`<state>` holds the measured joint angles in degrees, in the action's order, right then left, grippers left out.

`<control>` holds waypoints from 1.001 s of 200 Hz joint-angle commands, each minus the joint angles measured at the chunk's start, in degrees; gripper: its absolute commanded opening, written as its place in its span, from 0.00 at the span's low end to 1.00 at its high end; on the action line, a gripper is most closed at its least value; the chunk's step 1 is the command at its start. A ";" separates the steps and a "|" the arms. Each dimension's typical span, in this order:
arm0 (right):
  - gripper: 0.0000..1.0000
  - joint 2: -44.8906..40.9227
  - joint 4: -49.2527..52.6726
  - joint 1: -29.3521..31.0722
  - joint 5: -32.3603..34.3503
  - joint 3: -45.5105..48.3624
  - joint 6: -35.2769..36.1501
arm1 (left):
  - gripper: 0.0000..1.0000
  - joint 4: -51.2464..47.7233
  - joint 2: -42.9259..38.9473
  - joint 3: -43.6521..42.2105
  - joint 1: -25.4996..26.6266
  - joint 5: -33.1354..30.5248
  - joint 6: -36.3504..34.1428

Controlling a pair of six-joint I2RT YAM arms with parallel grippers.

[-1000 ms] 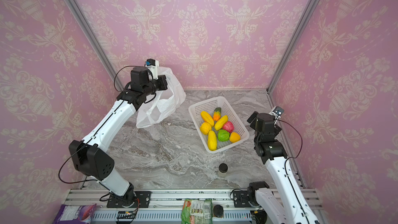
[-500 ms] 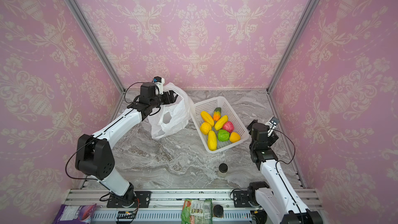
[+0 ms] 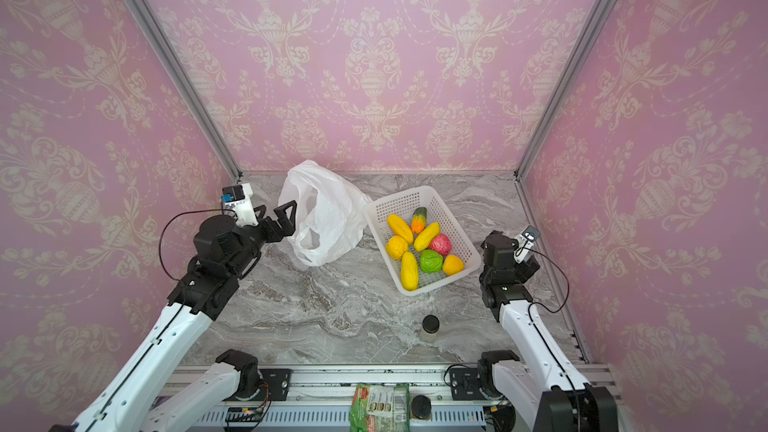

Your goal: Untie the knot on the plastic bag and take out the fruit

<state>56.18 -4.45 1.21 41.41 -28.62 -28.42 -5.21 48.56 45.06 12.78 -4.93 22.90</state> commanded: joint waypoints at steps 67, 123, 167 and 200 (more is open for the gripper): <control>1.00 25.29 -1.70 -7.04 -11.39 -7.77 3.95 | 0.99 25.54 6.66 -27.72 -20.69 -23.62 -4.35; 1.00 23.37 -14.84 -7.06 -29.53 -2.02 9.12 | 0.99 41.91 23.99 -28.57 -20.69 -11.61 -8.01; 1.00 19.61 -29.45 -2.69 -34.12 5.75 15.21 | 0.99 46.60 29.63 -27.27 -20.69 -5.48 -7.44; 1.00 20.74 -30.28 -1.08 -32.24 5.65 16.90 | 0.99 50.36 31.62 -26.89 -20.69 -4.22 -8.94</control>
<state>76.64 -30.04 -0.51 9.45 -23.44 -14.63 39.88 78.59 17.32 -7.51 -12.14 16.32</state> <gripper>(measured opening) 0.998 0.993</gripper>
